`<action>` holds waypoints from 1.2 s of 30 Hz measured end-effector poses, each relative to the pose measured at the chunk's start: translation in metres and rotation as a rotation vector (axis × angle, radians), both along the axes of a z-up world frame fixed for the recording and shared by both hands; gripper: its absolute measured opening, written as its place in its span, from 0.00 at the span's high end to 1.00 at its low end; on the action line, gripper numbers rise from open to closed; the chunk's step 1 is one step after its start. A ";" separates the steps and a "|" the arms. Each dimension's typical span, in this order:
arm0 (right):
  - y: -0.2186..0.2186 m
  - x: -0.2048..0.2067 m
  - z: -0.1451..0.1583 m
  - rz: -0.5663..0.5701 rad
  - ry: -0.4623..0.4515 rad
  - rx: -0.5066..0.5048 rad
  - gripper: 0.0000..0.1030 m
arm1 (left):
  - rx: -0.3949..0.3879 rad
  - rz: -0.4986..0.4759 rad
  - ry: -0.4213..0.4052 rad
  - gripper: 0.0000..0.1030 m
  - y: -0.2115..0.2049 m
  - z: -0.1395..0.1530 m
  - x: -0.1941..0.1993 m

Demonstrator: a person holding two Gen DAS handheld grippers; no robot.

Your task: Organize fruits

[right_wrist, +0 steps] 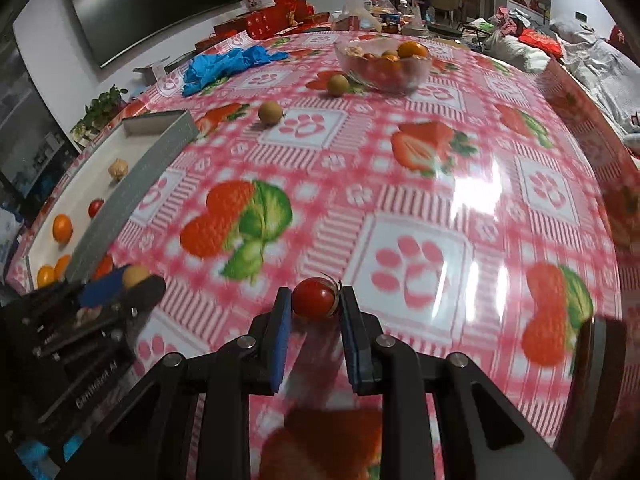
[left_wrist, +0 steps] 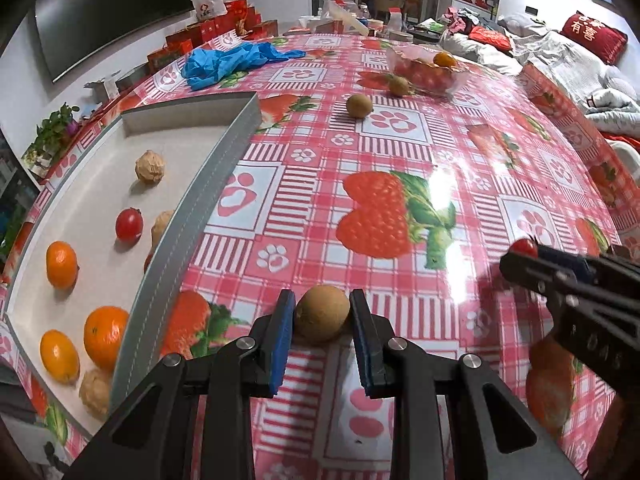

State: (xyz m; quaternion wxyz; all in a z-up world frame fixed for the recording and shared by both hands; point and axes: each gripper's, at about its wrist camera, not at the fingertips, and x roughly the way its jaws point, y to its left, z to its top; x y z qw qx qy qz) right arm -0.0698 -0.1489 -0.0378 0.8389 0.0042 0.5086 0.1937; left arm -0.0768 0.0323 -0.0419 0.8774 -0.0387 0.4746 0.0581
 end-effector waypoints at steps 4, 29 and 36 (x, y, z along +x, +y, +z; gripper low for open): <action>-0.003 -0.013 0.000 -0.001 -0.017 -0.006 0.75 | 0.010 -0.005 -0.005 0.72 -0.004 0.000 -0.007; -0.002 -0.017 -0.002 0.002 -0.026 -0.012 0.75 | 0.010 -0.004 -0.012 0.72 -0.004 0.000 -0.010; -0.002 -0.017 -0.002 0.002 -0.025 -0.012 0.75 | 0.011 -0.005 -0.012 0.72 -0.004 0.000 -0.010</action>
